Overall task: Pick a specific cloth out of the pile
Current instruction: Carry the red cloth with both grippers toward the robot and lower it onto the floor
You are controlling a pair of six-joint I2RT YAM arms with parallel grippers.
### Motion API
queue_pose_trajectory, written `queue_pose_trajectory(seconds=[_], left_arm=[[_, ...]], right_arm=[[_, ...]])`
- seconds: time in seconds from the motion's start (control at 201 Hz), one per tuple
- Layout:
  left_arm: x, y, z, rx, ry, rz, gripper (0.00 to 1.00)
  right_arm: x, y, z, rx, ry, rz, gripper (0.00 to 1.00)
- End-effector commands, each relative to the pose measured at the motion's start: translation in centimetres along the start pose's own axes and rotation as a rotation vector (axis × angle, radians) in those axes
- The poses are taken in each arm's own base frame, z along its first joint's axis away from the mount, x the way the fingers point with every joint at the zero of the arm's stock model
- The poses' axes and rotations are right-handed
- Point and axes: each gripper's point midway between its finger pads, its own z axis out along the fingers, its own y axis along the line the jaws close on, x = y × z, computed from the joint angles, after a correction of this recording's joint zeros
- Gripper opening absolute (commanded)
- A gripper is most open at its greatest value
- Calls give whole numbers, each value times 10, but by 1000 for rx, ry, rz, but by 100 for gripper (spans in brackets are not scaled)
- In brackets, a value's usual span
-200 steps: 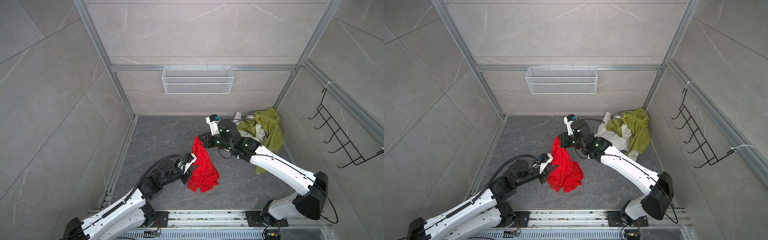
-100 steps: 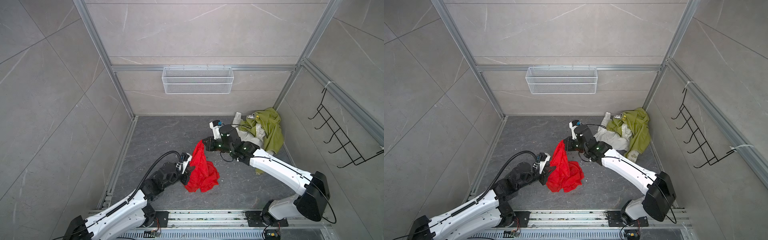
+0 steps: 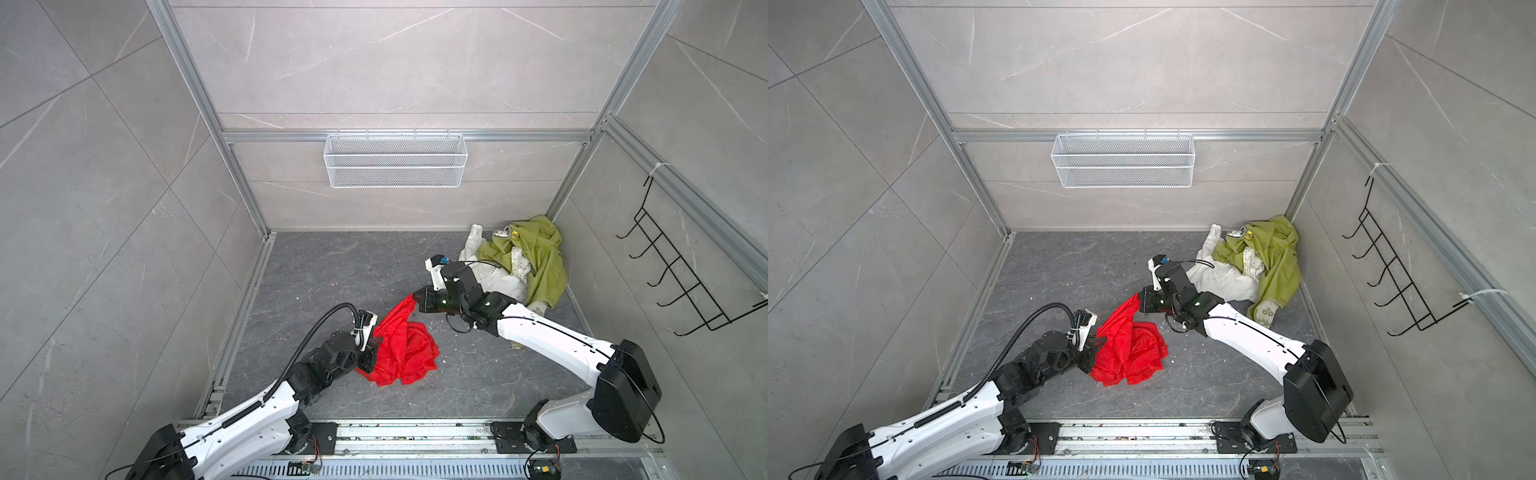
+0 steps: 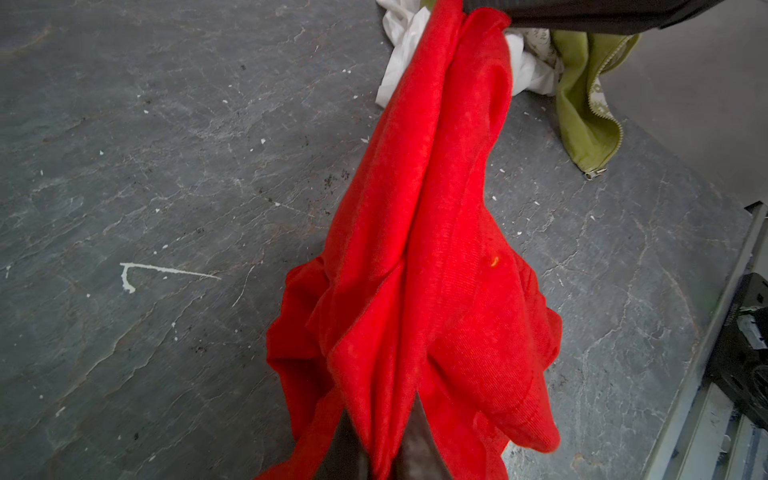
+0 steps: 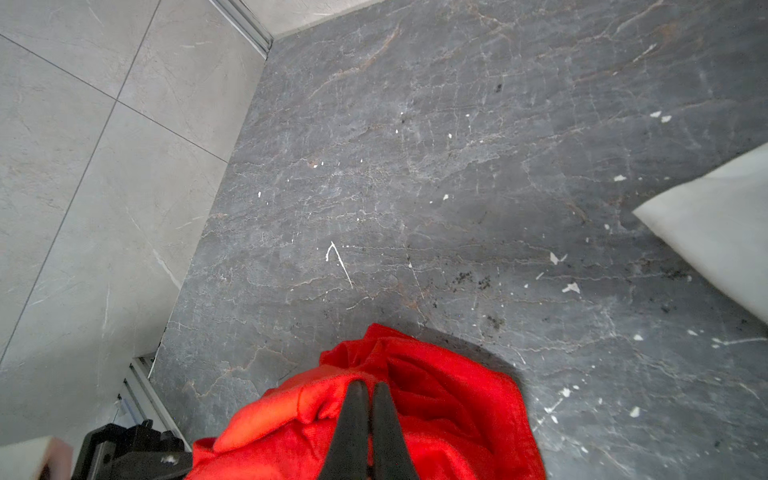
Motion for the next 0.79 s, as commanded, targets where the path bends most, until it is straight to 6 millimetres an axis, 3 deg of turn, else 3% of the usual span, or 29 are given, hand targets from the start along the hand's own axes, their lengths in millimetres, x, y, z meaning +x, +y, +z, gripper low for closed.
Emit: queue_pose_trajectory(seconds=[0.0, 0.603, 0.787], left_arm=[[3, 18, 4, -99, -12, -24, 0], [32, 27, 36, -134, 68, -37, 0], [37, 32, 41, -159, 92, -34, 0]], right_arm=[[-7, -16, 6, 33, -41, 32, 0], [27, -70, 22, 124, 8, 81, 0], [44, -96, 20, 181, 24, 101, 0]])
